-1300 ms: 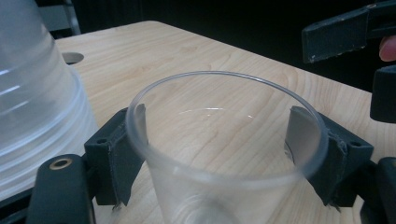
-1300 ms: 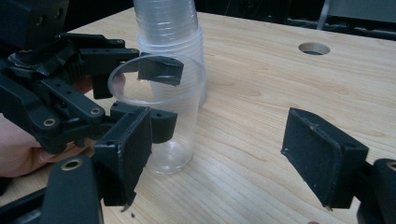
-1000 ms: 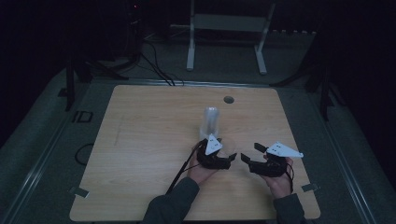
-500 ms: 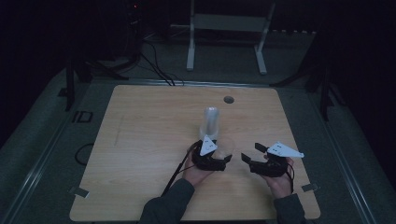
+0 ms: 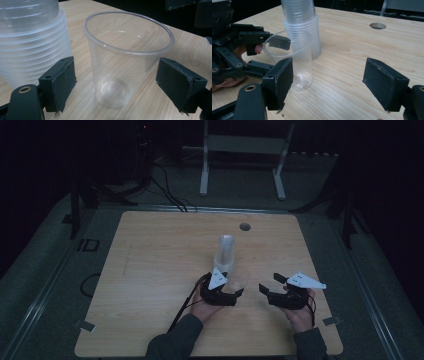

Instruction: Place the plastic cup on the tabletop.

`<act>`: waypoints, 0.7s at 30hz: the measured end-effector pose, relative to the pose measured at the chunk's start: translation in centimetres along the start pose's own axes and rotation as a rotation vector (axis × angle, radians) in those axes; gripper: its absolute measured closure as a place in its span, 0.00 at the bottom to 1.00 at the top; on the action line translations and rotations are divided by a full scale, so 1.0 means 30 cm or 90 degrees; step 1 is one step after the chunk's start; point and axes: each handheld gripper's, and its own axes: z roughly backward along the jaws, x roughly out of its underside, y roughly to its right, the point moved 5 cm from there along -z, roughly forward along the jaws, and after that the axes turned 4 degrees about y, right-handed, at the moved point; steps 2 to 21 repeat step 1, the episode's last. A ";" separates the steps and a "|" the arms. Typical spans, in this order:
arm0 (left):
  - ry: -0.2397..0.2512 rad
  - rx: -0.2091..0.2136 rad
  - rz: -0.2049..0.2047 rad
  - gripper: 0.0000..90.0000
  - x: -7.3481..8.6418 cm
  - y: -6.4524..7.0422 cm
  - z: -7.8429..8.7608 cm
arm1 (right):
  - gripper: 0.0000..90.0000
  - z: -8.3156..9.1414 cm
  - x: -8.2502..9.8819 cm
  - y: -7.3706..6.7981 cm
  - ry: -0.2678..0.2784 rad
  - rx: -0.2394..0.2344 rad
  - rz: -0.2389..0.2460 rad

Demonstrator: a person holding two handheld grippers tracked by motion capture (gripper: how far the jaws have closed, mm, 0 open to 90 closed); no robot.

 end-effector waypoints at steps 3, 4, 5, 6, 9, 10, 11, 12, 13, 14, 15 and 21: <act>0.000 0.000 0.000 0.18 0.000 0.000 0.000 | 0.27 0.000 0.000 0.002 0.000 0.001 0.000; 0.000 0.000 0.000 0.18 0.000 0.000 0.000 | 0.27 0.000 0.000 0.002 0.000 0.001 0.000; 0.000 0.000 0.000 0.18 0.000 0.000 0.000 | 0.27 0.000 0.000 0.002 0.000 0.001 0.000; 0.000 0.000 0.000 0.18 0.000 0.000 0.000 | 0.27 0.000 0.000 0.002 0.000 0.001 0.000; 0.000 0.000 0.000 0.18 0.000 0.000 0.000 | 0.27 0.000 0.000 0.002 0.000 0.001 0.000; 0.000 0.000 0.000 0.18 0.000 0.000 0.000 | 0.27 0.000 0.000 0.002 0.000 0.001 0.000; 0.000 0.000 0.000 0.18 0.000 0.000 0.000 | 0.27 0.000 0.000 0.002 0.000 0.001 0.000; 0.000 0.000 0.000 0.18 0.000 0.000 0.000 | 0.27 0.000 0.000 0.002 0.000 0.001 0.000; 0.000 0.000 0.000 0.18 0.000 0.000 0.000 | 0.27 0.000 0.000 0.002 0.000 0.001 0.000; 0.000 0.000 0.000 0.18 0.000 0.000 0.000 | 0.27 0.000 0.000 0.002 0.000 0.001 0.000; 0.000 0.000 0.000 0.18 0.000 0.000 0.000 | 0.27 0.000 0.000 0.002 0.000 0.001 0.000; 0.000 0.000 0.000 0.18 0.000 0.000 0.000 | 0.27 0.000 0.000 0.002 0.000 0.001 0.000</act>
